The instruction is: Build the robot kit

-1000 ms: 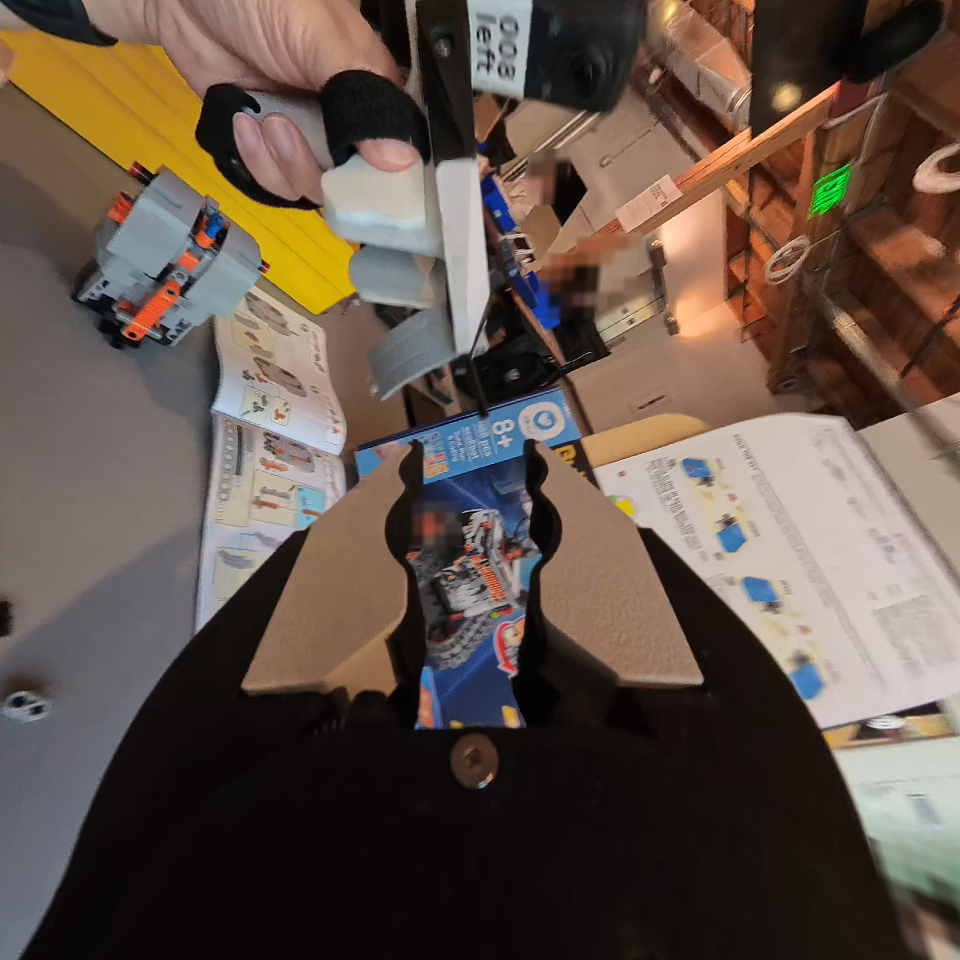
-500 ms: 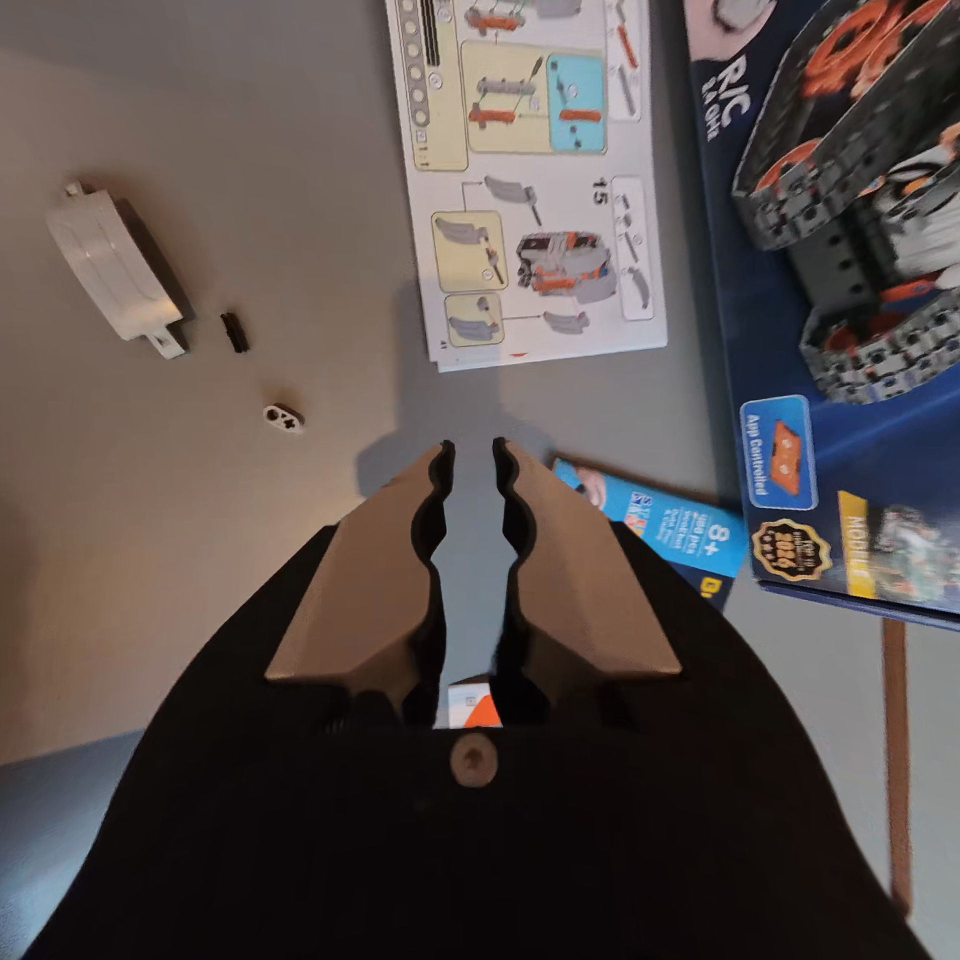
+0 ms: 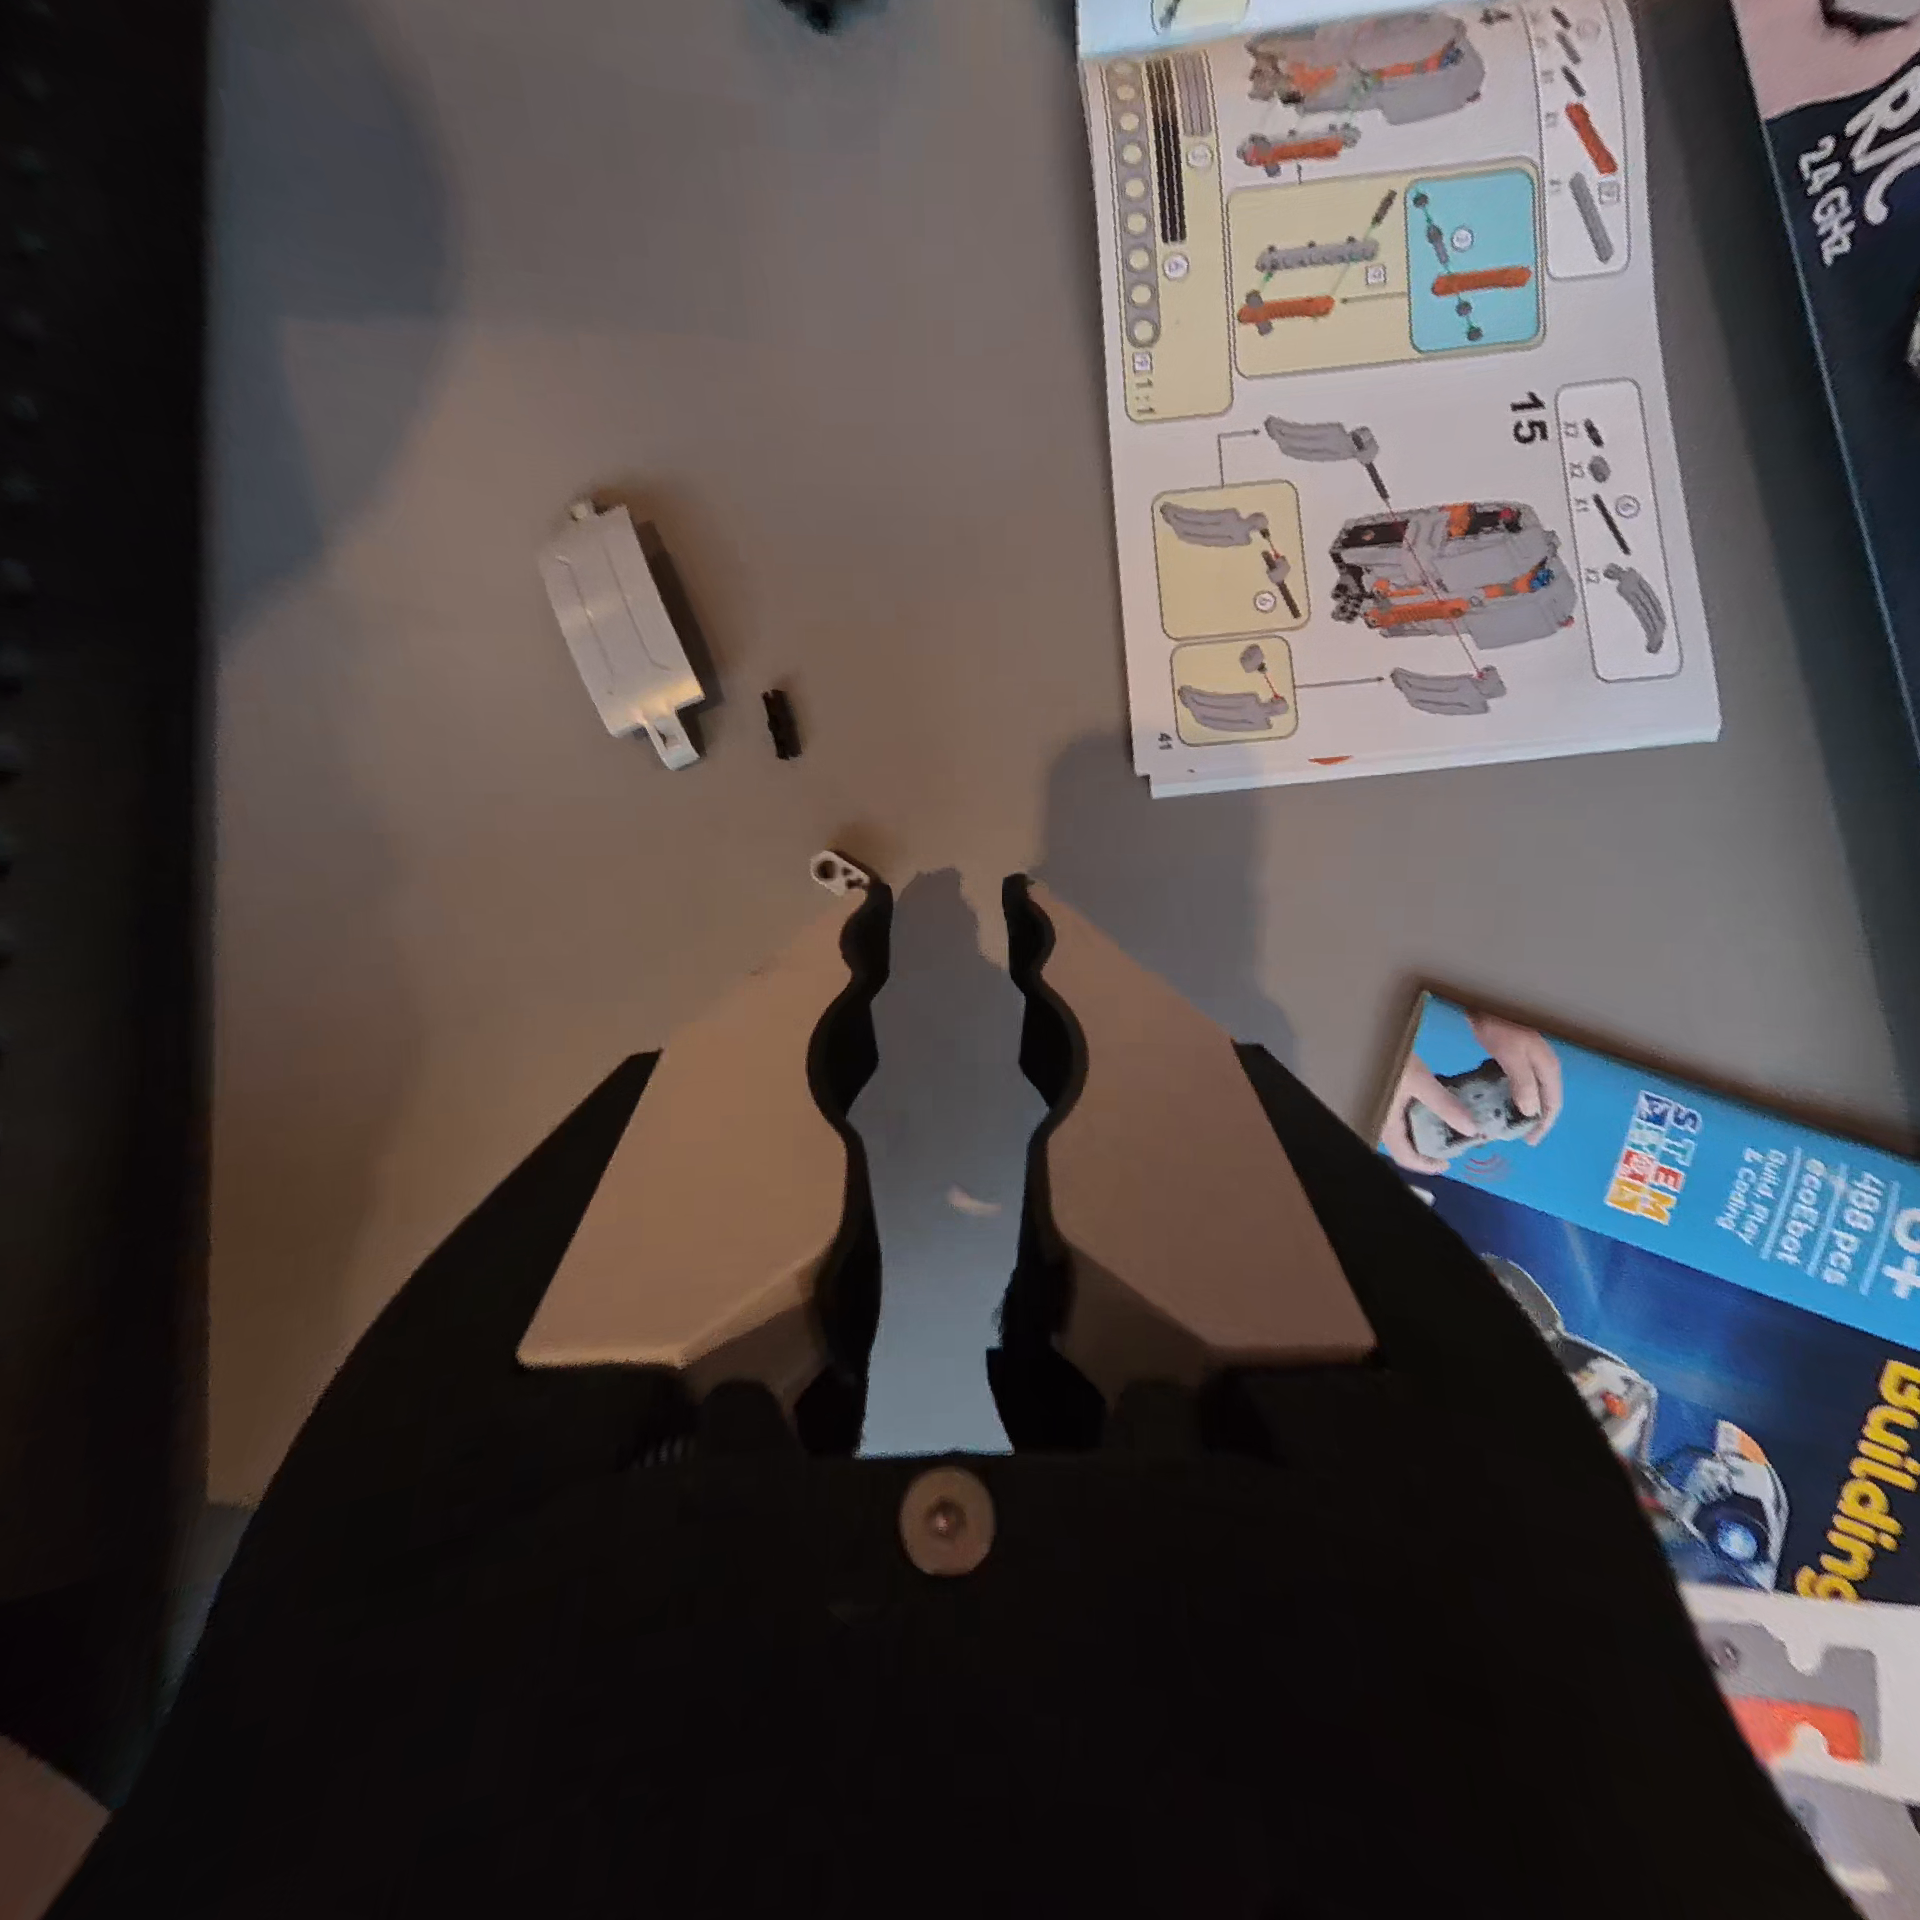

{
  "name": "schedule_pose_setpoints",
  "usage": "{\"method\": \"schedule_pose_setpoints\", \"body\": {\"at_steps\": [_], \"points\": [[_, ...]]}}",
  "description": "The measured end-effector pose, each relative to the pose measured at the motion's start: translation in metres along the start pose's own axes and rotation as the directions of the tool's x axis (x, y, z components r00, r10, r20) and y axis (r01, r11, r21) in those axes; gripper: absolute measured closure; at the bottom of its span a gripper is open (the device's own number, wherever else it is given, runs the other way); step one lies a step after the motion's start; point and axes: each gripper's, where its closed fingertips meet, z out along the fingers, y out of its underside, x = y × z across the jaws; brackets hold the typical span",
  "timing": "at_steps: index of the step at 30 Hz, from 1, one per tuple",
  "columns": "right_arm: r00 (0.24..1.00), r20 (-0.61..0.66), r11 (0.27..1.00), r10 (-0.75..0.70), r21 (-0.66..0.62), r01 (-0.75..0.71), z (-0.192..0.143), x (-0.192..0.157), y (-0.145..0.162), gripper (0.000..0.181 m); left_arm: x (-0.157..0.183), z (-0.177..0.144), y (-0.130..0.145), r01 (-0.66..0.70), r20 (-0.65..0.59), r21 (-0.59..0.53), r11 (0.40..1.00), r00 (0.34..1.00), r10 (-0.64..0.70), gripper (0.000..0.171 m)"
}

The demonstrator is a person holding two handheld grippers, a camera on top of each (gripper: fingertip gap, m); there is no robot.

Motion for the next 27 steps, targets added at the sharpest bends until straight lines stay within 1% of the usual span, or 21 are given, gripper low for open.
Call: {"method": "schedule_pose_setpoints", "body": {"at_steps": [3,5,8,11,14,17,19,21,25,27], "points": [[1.000,0.017,0.999,-0.003,0.045,0.002,0.003,-0.007,-0.005,0.159,-0.001,0.001,0.002,-0.001,0.005,-0.009,1.000,1.000,0.001,0.162],[0.999,-0.007,0.998,-0.031,0.056,0.032,0.004,-0.008,-0.006,0.159,-0.001,0.003,0.003,0.001,0.004,-0.016,1.000,1.000,-0.001,0.162],[0.998,-0.007,0.996,-0.055,0.068,0.055,0.005,-0.009,-0.010,0.159,-0.001,0.006,0.006,0.007,-0.001,-0.029,1.000,1.000,-0.007,0.162],[1.000,-0.004,0.996,-0.027,0.086,0.027,0.005,-0.006,-0.009,0.159,-0.001,0.010,0.009,0.009,-0.004,-0.042,0.999,1.000,-0.009,0.162],[0.998,-0.061,0.997,-0.036,0.062,0.039,0.005,0.003,-0.004,0.159,-0.002,0.011,0.011,0.006,0.003,-0.055,0.998,1.000,-0.006,0.162],[0.994,-0.086,0.993,-0.071,0.089,0.079,0.005,0.006,-0.010,0.159,-0.004,0.011,0.011,0.009,0.008,-0.055,0.998,1.000,-0.008,0.162],[0.995,-0.079,0.989,-0.065,0.128,0.074,0.006,0.005,-0.017,0.159,-0.004,0.010,0.011,0.014,0.006,-0.053,0.999,1.000,-0.013,0.162],[0.995,-0.070,0.988,-0.068,0.136,0.077,0.009,0.003,-0.019,0.159,-0.005,0.008,0.010,0.016,0.006,-0.048,0.999,1.000,-0.015,0.162],[0.997,-0.049,0.996,-0.063,0.057,0.066,0.014,0.004,0.000,0.158,-0.002,0.008,0.009,0.023,-0.010,-0.037,0.999,1.000,-0.023,0.162],[0.999,0.023,0.999,-0.026,0.045,0.025,0.013,-0.003,0.011,0.156,0.000,0.009,0.009,0.021,-0.018,-0.043,0.999,1.000,-0.022,0.162]]}}
